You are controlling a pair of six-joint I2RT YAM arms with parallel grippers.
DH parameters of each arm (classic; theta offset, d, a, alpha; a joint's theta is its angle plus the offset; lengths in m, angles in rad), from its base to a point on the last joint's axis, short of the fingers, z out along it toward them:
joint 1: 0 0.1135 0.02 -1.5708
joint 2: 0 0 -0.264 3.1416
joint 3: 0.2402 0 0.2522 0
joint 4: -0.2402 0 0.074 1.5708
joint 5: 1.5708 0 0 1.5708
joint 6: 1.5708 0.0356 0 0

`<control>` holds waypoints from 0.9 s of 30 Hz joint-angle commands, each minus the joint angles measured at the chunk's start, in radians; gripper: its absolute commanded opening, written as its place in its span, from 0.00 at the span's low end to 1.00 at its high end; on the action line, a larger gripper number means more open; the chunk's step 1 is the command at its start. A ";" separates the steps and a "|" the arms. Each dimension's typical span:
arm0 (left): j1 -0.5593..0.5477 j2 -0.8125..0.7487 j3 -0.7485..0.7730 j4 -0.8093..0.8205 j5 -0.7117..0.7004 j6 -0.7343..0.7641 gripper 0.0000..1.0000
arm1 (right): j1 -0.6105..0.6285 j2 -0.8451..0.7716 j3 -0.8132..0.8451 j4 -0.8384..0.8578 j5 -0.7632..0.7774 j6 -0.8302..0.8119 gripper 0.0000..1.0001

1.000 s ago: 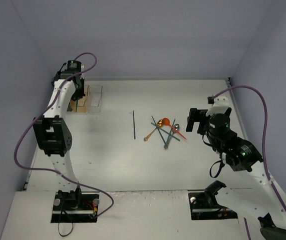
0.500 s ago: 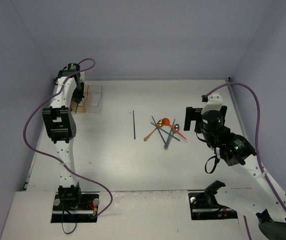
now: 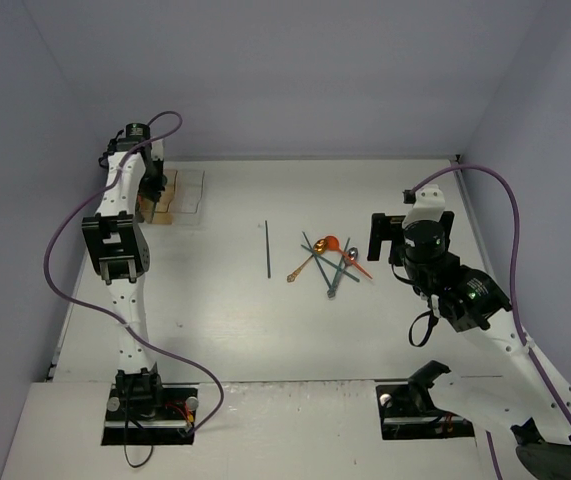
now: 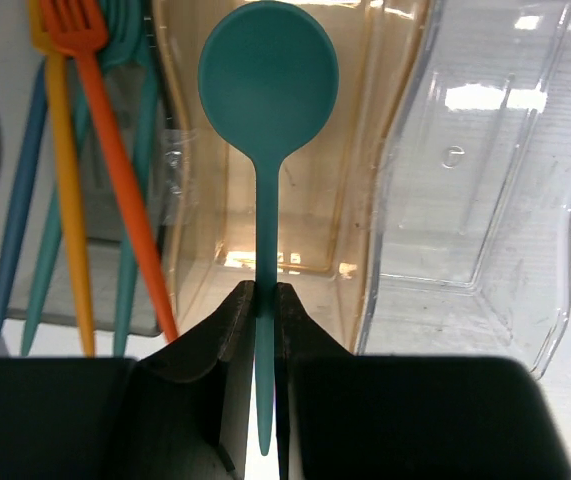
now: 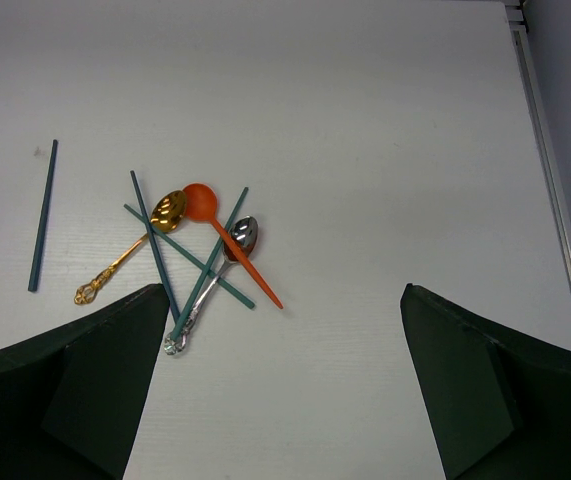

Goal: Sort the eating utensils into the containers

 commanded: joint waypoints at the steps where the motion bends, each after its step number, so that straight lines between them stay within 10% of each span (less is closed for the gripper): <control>1: -0.006 -0.025 0.052 0.001 0.042 0.007 0.05 | -0.004 0.008 0.016 0.055 0.031 0.001 1.00; 18: -0.069 -0.155 0.057 0.006 0.024 -0.080 0.41 | -0.004 -0.006 0.000 0.055 0.017 0.014 1.00; 27: -0.414 -0.327 -0.146 0.030 0.025 -0.085 0.41 | -0.004 -0.036 -0.014 0.054 0.024 0.022 1.00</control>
